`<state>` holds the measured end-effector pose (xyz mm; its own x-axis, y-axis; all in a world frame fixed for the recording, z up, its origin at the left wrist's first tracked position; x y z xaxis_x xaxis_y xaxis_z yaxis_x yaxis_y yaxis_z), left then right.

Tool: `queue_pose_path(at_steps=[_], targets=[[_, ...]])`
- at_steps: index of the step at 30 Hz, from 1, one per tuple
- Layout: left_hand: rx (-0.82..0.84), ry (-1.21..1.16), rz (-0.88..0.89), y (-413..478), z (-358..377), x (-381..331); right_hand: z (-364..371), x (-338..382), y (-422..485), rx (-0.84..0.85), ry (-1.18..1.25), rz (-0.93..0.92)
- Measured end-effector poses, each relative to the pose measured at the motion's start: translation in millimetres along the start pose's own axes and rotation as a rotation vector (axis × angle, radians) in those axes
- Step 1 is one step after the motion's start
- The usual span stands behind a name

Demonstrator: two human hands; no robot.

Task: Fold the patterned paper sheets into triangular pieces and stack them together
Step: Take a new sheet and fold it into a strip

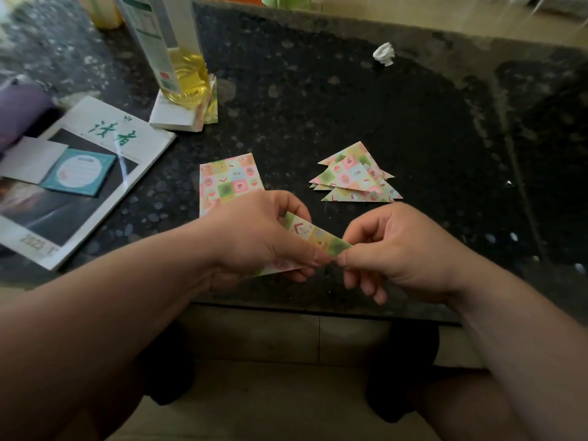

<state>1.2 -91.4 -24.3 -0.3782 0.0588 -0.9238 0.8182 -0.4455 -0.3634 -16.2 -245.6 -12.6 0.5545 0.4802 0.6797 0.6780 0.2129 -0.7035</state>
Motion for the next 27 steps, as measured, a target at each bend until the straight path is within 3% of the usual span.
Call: queue_pose_path(at_steps=[7,13,19,27], targets=[[0.058,0.048,-0.02,-1.2,-1.2,-3.9,0.0,-1.3,-1.0,0.016,0.005,0.064],[-0.038,0.079,-0.011,2.5,-24.0,-4.5,-54.2,-4.2,-5.3,-0.284,0.137,0.06],[-0.013,0.092,-0.004,4.5,-16.2,-3.3,-12.3,2.8,-3.8,-0.018,-0.005,-0.021],[0.045,0.076,-0.01,3.2,-8.6,-5.5,-11.5,5.1,-4.5,-0.023,-0.04,-0.045]])
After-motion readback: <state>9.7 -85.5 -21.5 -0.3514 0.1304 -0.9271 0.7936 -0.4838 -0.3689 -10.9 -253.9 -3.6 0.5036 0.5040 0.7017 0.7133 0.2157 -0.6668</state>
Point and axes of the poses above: each hand's wrist, its own y-axis towards the middle knuckle, its own z-axis out of the palm, x = y × z, the point moved 6 cm from there along y, towards the middle knuckle, and after that the axes turned 14 degrees about z, right-handed, at the moved point
